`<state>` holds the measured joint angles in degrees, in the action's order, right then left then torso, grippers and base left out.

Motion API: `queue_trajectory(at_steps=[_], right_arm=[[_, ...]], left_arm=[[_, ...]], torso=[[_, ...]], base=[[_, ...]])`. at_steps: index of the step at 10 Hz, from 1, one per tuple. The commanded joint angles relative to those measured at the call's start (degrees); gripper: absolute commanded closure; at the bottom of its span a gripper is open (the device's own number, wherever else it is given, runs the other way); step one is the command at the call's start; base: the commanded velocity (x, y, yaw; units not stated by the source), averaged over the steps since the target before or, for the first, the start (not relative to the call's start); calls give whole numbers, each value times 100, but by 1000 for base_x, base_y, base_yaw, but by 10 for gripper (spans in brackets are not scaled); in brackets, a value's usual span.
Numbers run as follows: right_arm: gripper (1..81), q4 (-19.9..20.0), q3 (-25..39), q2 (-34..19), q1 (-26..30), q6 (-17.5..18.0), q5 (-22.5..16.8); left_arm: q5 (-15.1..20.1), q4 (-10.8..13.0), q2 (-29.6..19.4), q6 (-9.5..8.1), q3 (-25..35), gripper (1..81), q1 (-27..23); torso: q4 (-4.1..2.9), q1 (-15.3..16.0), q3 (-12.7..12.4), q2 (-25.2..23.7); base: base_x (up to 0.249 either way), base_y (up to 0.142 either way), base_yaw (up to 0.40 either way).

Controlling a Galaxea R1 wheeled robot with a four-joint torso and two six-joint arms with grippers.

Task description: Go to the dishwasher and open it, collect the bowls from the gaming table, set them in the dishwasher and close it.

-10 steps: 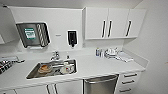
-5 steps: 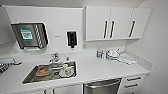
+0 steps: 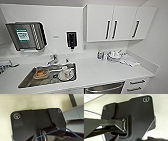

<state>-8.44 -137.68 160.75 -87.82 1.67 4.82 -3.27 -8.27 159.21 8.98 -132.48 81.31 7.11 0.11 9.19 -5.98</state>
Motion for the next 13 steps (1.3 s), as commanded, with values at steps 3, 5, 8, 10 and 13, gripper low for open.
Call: queue_trajectory(at_steps=[3, 5, 8, 10, 13], right_arm=[[10, 97, -20, -57, 163, 0, -235], [10, 105, -56, -5, 146, 61, -244], [10, 106, -170, 13, 137, 88, -297], [10, 44, 4, -92, 102, 62, -297], [10, 44, 1622, -1112, 102, 70, -209]], left_arm=[[344, 71, -64, 7, 55, 10, -278], [362, -34, -21, -107, -41, 10, -295], [327, -87, 50, -169, -261, 10, -234], [318, -18, -194, -151, 18, 10, -217], [283, 159, -1005, -151, 1250, 10, -260]], torso=[[0, 0, 0, 0], [0, -2, 0, 0], [0, -4, 0, 0], [0, -4, 0, 0], [0, -4, 0, 0]], base=[[28, 0, 0], [0, 0, 0], [0, 0, 0], [0, 0, 0], [0, 0, 0]])
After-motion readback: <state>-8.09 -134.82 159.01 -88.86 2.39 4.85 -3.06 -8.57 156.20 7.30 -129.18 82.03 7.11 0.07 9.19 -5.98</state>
